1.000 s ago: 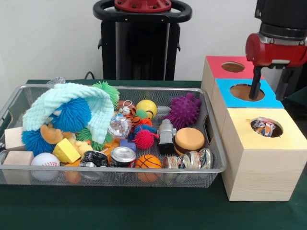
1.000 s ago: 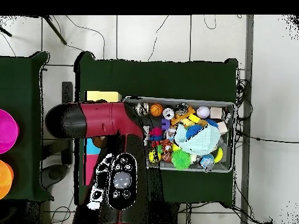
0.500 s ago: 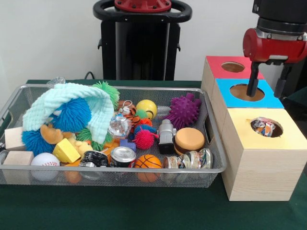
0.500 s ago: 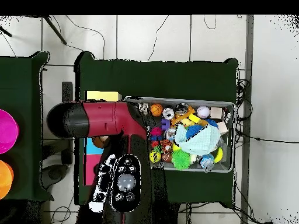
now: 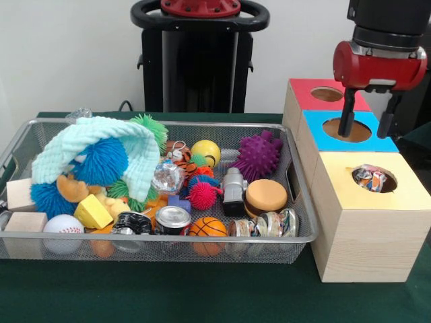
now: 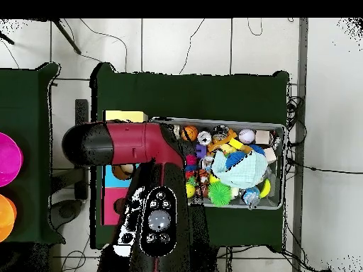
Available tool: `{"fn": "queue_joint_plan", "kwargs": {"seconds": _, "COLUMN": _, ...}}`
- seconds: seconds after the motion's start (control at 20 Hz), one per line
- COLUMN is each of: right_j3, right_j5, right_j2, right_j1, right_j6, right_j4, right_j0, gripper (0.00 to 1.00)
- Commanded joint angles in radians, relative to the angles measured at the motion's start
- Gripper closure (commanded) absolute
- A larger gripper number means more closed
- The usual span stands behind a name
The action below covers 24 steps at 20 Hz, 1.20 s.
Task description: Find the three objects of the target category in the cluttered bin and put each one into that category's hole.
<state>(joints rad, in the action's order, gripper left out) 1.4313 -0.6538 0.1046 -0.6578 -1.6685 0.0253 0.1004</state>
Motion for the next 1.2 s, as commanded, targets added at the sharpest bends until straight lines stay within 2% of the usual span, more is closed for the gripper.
{"fn": "queue_joint_plan", "kwargs": {"seconds": 0.05, "right_j3": 0.081, "right_j5": -0.192, "right_j2": -0.020, "right_j1": -0.037, "right_j6": 0.063, "right_j4": -0.086, "right_j0": -0.080, "gripper": 0.00}}
{"fn": "queue_joint_plan", "kwargs": {"seconds": 0.25, "right_j3": 0.079, "right_j5": -0.268, "right_j2": -0.059, "right_j1": -0.083, "right_j6": 0.174, "right_j4": -0.090, "right_j0": -0.152, "gripper": 0.00}}
{"fn": "queue_joint_plan", "kwargs": {"seconds": 0.4, "right_j3": 0.061, "right_j5": -0.295, "right_j2": -0.076, "right_j1": -0.091, "right_j6": 0.206, "right_j4": -0.108, "right_j0": -0.186, "gripper": 0.00}}
{"fn": "queue_joint_plan", "kwargs": {"seconds": 0.6, "right_j3": 0.033, "right_j5": -0.300, "right_j2": -0.088, "right_j1": -0.090, "right_j6": 0.189, "right_j4": -0.149, "right_j0": -0.203, "gripper": 0.00}}
{"fn": "queue_joint_plan", "kwargs": {"seconds": 1.0, "right_j3": 0.042, "right_j5": -0.262, "right_j2": -0.108, "right_j1": -0.078, "right_j6": 0.096, "right_j4": -0.193, "right_j0": -0.194, "gripper": 0.00}}
{"fn": "queue_joint_plan", "kwargs": {"seconds": 1.2, "right_j3": 0.051, "right_j5": -0.270, "right_j2": -0.120, "right_j1": -0.083, "right_j6": 0.056, "right_j4": -0.186, "right_j0": -0.183, "gripper": 0.00}}
